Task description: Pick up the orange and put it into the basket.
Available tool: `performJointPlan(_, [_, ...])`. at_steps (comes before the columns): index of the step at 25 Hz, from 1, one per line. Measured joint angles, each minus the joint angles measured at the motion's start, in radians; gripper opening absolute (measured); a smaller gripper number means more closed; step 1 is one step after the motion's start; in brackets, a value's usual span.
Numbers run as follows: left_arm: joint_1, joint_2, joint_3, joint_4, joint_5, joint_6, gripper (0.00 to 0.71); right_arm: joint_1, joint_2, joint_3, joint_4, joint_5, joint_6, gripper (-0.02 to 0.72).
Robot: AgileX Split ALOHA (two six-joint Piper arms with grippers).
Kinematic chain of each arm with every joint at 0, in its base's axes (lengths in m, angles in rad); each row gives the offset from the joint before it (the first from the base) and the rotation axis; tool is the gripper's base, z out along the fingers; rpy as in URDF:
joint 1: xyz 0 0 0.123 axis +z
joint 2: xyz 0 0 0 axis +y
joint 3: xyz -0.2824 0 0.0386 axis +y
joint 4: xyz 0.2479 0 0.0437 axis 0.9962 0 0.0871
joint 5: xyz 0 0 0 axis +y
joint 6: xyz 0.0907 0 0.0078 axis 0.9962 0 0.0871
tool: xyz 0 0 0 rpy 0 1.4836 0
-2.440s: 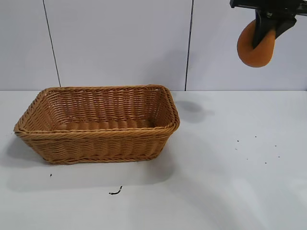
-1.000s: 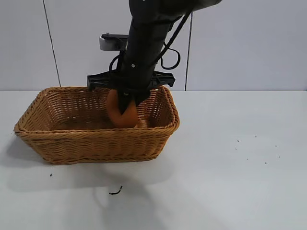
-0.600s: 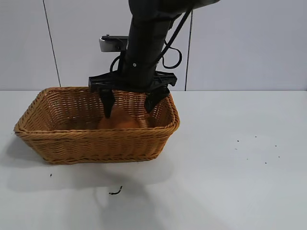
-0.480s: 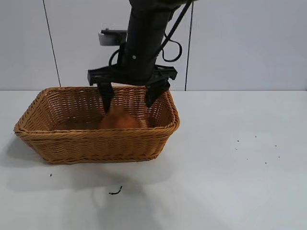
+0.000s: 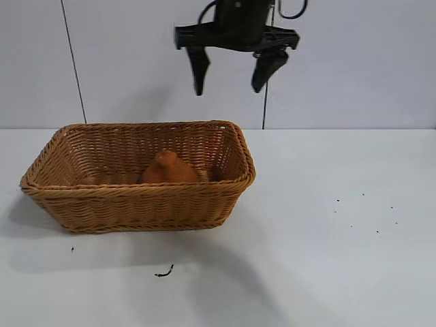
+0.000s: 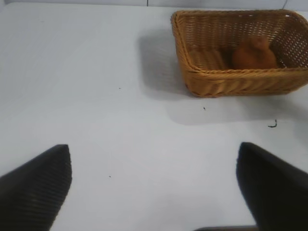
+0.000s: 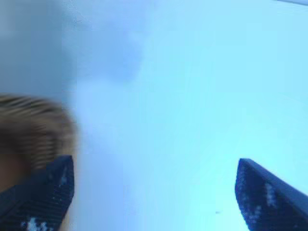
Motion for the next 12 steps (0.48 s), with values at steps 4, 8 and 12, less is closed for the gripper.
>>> performJointPlan(4, [0.0, 0.0, 0.0, 0.0, 0.0, 0.0, 0.666, -0.098, 0.0, 0.0, 0.001, 0.0, -0.007, 0.625])
performJointPlan(8, [0.0, 0.0, 0.0, 0.0, 0.0, 0.0, 0.666, -0.18, 0.0, 0.0, 0.029, 0.0, -0.007, 0.625])
performJointPlan(12, [0.0, 0.0, 0.0, 0.0, 0.0, 0.0, 0.666, -0.213, -0.021, 0.042, 0.067, 0.0, -0.013, 0.619])
